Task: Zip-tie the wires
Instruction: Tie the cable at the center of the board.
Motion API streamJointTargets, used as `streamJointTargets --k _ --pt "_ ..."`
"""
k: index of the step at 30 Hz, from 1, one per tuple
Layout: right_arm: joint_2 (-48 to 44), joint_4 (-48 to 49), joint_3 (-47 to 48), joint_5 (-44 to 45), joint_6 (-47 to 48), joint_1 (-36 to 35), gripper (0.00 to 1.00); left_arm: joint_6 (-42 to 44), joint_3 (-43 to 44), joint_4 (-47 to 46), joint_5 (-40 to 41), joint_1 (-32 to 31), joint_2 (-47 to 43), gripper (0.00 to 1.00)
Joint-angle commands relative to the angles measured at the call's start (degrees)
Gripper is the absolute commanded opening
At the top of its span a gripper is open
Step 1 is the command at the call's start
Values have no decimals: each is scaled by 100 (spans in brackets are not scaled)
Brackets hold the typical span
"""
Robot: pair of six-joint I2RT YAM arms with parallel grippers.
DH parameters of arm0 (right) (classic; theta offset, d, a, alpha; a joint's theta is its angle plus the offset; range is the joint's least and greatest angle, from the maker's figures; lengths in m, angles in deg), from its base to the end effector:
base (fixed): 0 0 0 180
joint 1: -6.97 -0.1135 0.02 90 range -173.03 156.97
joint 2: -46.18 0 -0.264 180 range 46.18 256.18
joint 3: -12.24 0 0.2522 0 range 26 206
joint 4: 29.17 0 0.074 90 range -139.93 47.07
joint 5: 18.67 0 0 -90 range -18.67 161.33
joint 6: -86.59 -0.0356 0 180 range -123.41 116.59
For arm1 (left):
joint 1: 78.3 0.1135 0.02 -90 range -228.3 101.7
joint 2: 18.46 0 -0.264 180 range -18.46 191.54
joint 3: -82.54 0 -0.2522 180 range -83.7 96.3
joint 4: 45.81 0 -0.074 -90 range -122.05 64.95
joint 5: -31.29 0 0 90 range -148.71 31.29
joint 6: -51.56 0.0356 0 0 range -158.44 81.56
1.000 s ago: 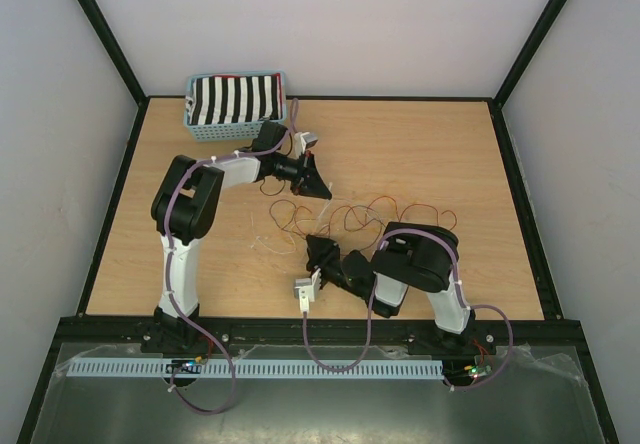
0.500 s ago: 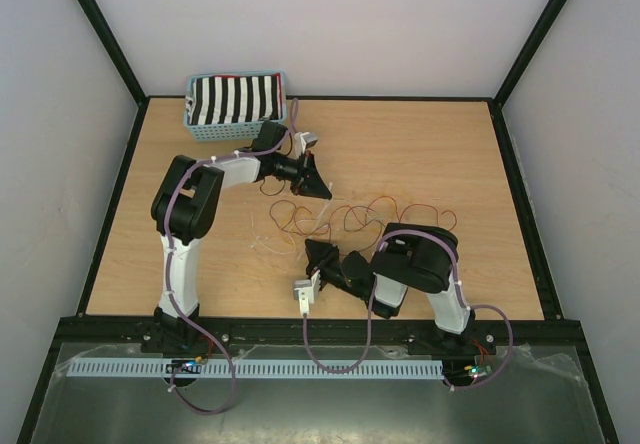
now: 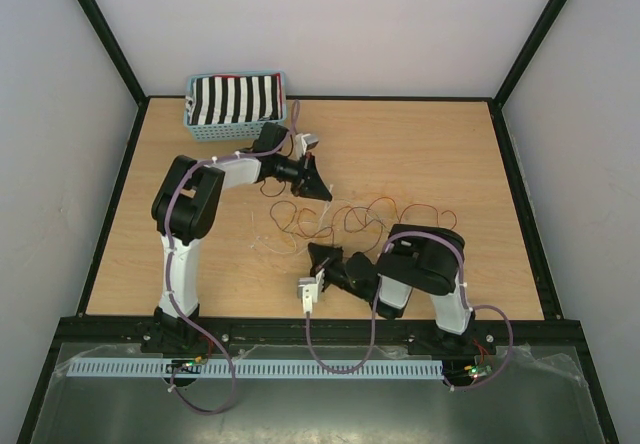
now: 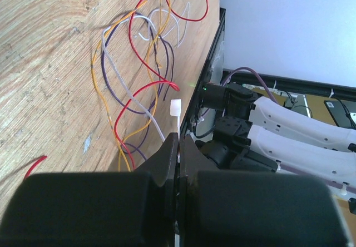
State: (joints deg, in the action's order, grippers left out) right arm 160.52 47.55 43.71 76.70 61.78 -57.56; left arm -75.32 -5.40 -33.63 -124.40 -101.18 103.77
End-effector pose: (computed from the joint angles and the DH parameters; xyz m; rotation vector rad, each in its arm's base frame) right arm 0.1187 0.2414 0.0921 -1.4881 0.7763 -0.0873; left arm 0.3968 -0.2027 0.1504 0.3777 2.4086 -1.8282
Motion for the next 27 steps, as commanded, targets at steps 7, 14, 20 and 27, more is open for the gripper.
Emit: streamJointTargets --k 7,14,20,27 --pt "-1254 -634 -115 -72 -2070 -75 0 292 -198 9 14 -15 -279 0" --pt "-1929 -2224 127 -178 -3056 -47 0 617 -509 4 199 -24 -518 0" --pt "-2290 -2619 78 -346 -3971 113 0 991 -811 -51 389 -54 -835 0" --pt "-2834 -3148 3 -630 -5104 551 0 1107 -1151 -411 534 -191 -975 0"
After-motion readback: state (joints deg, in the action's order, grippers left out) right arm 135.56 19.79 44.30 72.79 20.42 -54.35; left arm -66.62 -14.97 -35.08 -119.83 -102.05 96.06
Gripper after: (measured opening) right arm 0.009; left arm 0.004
